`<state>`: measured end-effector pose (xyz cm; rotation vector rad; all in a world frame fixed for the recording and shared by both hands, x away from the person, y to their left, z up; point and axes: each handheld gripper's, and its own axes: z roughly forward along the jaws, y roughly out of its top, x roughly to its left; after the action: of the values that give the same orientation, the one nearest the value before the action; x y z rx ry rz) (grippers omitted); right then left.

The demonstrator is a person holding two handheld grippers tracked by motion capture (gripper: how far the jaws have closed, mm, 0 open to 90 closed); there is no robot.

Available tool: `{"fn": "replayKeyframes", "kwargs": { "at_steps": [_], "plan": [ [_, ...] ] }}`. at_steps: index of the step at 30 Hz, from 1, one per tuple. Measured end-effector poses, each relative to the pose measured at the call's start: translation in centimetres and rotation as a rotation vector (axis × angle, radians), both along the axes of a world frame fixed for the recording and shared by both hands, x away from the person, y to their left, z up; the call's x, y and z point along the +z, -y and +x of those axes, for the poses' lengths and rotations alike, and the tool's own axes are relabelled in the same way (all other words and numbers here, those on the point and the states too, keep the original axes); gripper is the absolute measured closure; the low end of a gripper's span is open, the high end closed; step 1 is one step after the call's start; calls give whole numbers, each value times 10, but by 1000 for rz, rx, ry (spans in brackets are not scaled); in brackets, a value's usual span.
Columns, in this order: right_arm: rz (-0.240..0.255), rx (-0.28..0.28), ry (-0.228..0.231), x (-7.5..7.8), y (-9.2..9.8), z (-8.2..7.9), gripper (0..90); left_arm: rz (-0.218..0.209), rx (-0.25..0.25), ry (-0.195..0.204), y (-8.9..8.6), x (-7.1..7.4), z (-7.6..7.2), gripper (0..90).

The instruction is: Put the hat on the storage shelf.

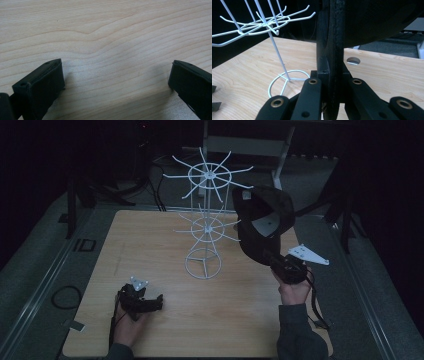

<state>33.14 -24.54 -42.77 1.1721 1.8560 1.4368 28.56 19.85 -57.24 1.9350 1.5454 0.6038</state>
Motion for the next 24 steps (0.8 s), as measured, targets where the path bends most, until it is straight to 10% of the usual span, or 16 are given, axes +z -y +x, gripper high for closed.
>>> {"fn": "replayKeyframes", "kwargs": {
  "at_steps": [24],
  "plan": [
    [-3,-12,39,8,1,-3,864,-2,0,0,0,0,0,2]
  ]
}}
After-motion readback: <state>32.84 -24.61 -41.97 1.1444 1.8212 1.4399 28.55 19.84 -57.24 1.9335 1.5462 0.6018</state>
